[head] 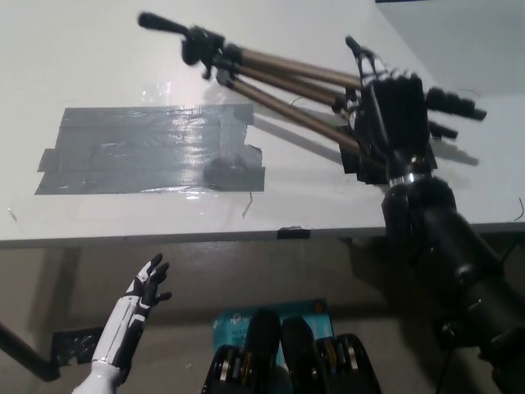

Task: A tripod is kept on the middle of the desk infront of the robot and the robot grabs one of its legs to pick it up and hands it to a person

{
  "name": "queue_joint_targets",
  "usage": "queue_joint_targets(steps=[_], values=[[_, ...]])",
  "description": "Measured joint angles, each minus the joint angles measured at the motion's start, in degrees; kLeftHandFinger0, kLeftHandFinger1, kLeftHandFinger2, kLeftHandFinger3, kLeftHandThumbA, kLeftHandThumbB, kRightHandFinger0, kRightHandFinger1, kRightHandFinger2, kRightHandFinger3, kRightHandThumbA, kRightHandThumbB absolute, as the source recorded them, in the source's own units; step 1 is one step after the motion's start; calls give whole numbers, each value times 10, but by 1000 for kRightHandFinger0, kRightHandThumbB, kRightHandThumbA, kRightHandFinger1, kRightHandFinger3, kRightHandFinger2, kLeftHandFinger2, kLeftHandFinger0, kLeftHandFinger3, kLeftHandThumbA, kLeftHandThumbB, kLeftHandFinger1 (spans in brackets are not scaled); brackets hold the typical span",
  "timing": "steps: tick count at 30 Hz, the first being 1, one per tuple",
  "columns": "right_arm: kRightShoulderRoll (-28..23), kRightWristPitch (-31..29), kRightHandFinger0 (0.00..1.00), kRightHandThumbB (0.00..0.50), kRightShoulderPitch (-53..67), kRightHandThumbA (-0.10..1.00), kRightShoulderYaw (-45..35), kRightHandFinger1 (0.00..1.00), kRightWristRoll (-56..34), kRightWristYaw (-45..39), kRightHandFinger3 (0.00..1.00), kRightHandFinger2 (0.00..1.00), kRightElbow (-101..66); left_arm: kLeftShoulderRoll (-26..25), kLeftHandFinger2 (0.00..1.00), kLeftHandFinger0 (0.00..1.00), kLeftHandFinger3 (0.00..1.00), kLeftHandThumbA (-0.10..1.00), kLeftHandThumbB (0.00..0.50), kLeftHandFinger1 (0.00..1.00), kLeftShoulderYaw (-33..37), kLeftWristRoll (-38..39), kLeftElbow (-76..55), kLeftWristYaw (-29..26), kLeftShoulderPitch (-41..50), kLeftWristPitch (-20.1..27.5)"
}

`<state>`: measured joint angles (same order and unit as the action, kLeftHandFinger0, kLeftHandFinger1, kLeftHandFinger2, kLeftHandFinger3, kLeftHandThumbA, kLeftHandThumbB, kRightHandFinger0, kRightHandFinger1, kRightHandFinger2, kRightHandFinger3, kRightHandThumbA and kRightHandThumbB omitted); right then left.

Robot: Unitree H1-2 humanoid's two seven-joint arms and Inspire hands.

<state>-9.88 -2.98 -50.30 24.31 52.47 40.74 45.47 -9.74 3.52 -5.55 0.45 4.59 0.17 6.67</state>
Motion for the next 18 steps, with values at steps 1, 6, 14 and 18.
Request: queue_joint_targets(steps=[1,6,14,18], values=[[-3,-3,0,213,-7,-100,1,397,2,1,884,810,-10,0,1000,887,1000,1000,120,1000,0,1,0,2,-1,0],[-18,-15,0,227,-40,-100,12,336,19,8,717,778,-48,0,1000,880,1000,1000,119,1000,0,3,-1,4,-1,0],[-30,-40,0,317,-55,-100,52,2,46,11,341,452,-51,-1,1000,868,1000,1000,136,1000,0,3,-3,11,-2,-3],[-30,-53,0,258,-56,-100,72,8,56,11,112,491,-20,-1,1000,865,1000,1000,127,998,0,3,-4,11,-1,-4]])
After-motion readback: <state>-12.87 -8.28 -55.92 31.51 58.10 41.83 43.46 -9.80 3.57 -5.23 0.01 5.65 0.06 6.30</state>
